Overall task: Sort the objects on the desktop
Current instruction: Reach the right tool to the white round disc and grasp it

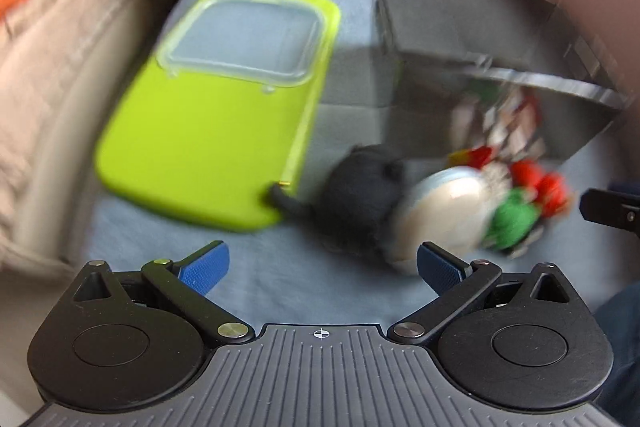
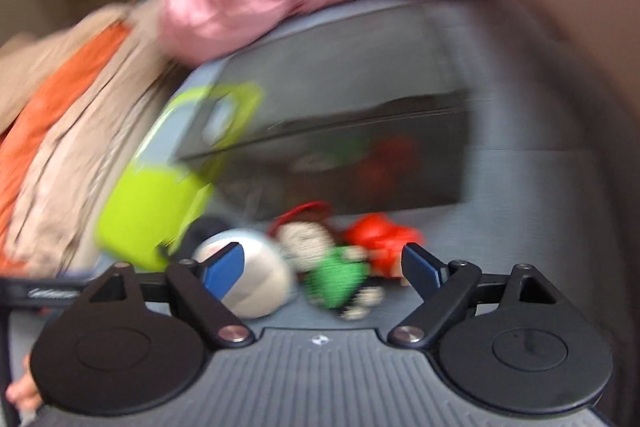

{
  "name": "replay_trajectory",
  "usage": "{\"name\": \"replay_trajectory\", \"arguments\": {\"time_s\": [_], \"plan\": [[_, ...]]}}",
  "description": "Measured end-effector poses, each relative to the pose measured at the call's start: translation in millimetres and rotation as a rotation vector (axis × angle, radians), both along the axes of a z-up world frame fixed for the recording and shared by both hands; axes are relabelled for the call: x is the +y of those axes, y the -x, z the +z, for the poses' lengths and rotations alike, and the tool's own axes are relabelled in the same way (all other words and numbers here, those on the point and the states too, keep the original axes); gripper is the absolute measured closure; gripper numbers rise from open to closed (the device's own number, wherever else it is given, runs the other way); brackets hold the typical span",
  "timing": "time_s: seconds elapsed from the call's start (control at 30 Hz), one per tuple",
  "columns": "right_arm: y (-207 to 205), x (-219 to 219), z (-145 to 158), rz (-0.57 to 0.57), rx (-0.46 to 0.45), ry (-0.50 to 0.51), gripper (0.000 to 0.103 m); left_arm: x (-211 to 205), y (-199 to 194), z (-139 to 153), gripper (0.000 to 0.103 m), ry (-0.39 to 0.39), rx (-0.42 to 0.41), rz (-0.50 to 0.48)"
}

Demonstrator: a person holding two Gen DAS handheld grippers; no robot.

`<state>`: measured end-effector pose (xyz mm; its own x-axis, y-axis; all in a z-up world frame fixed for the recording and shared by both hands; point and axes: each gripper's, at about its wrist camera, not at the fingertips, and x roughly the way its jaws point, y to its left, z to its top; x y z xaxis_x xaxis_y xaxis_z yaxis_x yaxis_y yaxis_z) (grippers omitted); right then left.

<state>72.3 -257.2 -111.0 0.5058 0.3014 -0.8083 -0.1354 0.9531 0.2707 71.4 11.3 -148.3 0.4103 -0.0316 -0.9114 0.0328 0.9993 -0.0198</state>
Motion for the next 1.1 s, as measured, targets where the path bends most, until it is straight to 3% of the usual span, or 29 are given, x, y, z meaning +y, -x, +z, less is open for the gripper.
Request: {"name": "replay_trajectory", "arguments": {"time_s": [0.03, 0.17, 0.23, 0.33, 0.4, 0.43, 0.53, 0.57, 0.63, 0.73, 0.87, 0.97, 1.0, 1.07, 1.1], "plan": [[-7.0, 12.9, -5.8, 0.069, 0.018, -0.018, 0.015, 1.2, -1.0, -0.1, 0.0, -0.001, 0.007, -0.017], [-35.1, 55.7, -31.4, 0.313, 0.1, -0.047, 0.024, 21.1, 0.5, 10.4, 0.0, 0.126, 0.037, -0.079], [-41.7, 75.6, -34.8, 0.415, 0.012, 0.069, 0.027, 30.8, 3.7, 15.0, 0.0, 0.127, 0.033, -0.069], [-41.2, 107.4, -39.7, 0.609, -0.162, 0.322, 0.027, 42.7, 3.7, 15.4, 0.0, 0.114, 0.028, -0.028], [-41.1, 121.0, -44.8, 0.698, -0.199, 0.395, 0.025, 47.8, 1.3, 10.8, 0.0, 0.139, 0.045, -0.009], [-43.8, 124.6, -47.9, 0.741, -0.181, 0.38, 0.025, 49.0, 0.5, 8.3, 0.0, 0.148, 0.059, -0.002], [-56.3, 130.7, -63.5, 0.866, 0.007, 0.322, 0.023, 48.6, 3.6, 7.9, 0.0, 0.148, 0.077, -0.006], [-53.1, 132.2, -65.4, 0.882, 0.027, 0.338, 0.02, 48.2, 4.7, 9.2, 0.0, 0.143, 0.075, -0.007], [-37.8, 133.1, -66.0, 0.91, -0.038, 0.403, 0.022, 49.3, 6.0, 11.4, 0.0, 0.144, 0.07, 0.0], [-22.0, 128.4, -64.5, 0.798, -0.07, 0.44, 0.041, 49.1, 3.8, 10.4, 0.0, 0.155, 0.081, 0.016], [-16.1, 103.7, -41.7, 0.618, 0.033, 0.277, 0.062, 41.5, 4.0, 9.0, 0.0, 0.175, 0.104, 0.002], [-12.7, 84.1, -30.6, 0.623, 0.157, 0.133, 0.072, 36.8, 4.3, 5.0, 0.0, 0.197, 0.116, 0.004], [-10.0, 82.4, -29.2, 0.652, 0.188, 0.095, 0.08, 34.9, 3.7, 2.7, 0.0, 0.204, 0.128, 0.009], [-5.4, 89.5, -34.0, 0.683, 0.174, 0.102, 0.079, 32.1, 3.9, 0.0, 0.0, 0.209, 0.153, 0.015], [-3.9, 93.5, -36.4, 0.691, 0.158, 0.104, 0.059, 31.3, 4.9, -0.4, 0.0, 0.208, 0.162, 0.015]]}}
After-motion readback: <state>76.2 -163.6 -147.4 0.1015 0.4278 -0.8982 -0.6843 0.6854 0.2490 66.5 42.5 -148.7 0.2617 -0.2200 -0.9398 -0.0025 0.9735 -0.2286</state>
